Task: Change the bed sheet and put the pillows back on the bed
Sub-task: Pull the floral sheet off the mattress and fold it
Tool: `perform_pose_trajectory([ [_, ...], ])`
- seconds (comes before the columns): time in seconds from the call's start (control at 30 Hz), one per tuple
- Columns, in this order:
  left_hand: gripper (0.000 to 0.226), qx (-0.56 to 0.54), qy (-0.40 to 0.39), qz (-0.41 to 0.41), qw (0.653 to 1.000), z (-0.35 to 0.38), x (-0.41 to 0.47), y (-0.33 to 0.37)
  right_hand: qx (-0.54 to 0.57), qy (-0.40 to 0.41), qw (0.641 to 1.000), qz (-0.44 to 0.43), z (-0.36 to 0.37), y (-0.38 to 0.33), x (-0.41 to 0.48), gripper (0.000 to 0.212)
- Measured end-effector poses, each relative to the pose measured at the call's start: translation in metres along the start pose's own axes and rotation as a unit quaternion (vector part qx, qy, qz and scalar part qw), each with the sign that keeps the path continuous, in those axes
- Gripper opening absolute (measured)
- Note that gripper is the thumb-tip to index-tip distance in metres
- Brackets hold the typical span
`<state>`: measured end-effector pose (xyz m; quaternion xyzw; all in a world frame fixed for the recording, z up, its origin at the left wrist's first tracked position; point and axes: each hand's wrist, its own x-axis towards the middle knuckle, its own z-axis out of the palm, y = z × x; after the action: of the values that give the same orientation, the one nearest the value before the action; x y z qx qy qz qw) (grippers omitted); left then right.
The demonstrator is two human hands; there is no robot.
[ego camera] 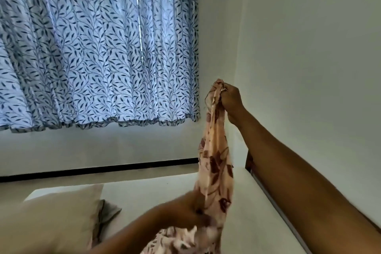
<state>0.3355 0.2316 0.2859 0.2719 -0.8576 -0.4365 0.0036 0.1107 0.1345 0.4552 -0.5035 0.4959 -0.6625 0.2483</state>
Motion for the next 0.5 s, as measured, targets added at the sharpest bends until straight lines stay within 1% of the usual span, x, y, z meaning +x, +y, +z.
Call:
perform_pose_trajectory([
  [0.03,0.025,0.016,-0.053,-0.024,0.998,0.003,0.005,-0.002,0.025,-0.017,1.0,0.004,0.003,-0.001,-0.003,0.025],
  [0.07,0.035,0.038,-0.085,-0.042,0.995,0.002,0.009,-0.004,0.052,-0.03,0.998,0.011,0.004,0.0,-0.005,0.027],
  [0.1,0.037,0.069,-0.084,-0.052,0.993,0.0,0.011,-0.008,0.072,-0.041,0.996,0.019,0.005,0.001,-0.007,0.03],
  [0.13,0.034,0.11,-0.052,-0.062,0.991,-0.006,0.011,-0.012,0.091,-0.057,0.994,0.026,0.004,0.001,-0.009,0.034],
  [0.17,0.029,0.156,-0.001,-0.08,0.984,-0.014,0.012,-0.019,0.106,-0.069,0.991,0.033,0.002,0.001,-0.012,0.035],
  [0.23,0.021,0.197,0.08,-0.124,0.969,-0.029,0.013,-0.038,0.136,-0.079,0.986,0.053,-0.002,0.0,-0.016,0.032],
  [0.27,0.019,0.199,0.094,-0.139,0.966,-0.035,0.015,-0.048,0.145,-0.074,0.984,0.067,-0.005,-0.002,-0.019,0.029],
  [0.33,0.018,0.208,0.084,-0.153,0.962,-0.045,0.02,-0.06,0.151,-0.056,0.983,0.089,-0.013,-0.007,-0.021,0.025],
  [0.43,0.013,0.212,0.079,-0.139,0.964,-0.053,0.034,-0.068,0.157,-0.049,0.982,0.093,-0.024,-0.013,-0.02,0.026],
  [0.47,0.014,0.187,0.093,-0.124,0.97,-0.054,0.039,-0.067,0.152,-0.047,0.983,0.092,-0.027,-0.015,-0.019,0.027],
  [0.5,0.015,0.125,0.114,-0.098,0.981,-0.053,0.043,-0.063,0.146,-0.048,0.984,0.09,-0.03,-0.017,-0.018,0.027],
])
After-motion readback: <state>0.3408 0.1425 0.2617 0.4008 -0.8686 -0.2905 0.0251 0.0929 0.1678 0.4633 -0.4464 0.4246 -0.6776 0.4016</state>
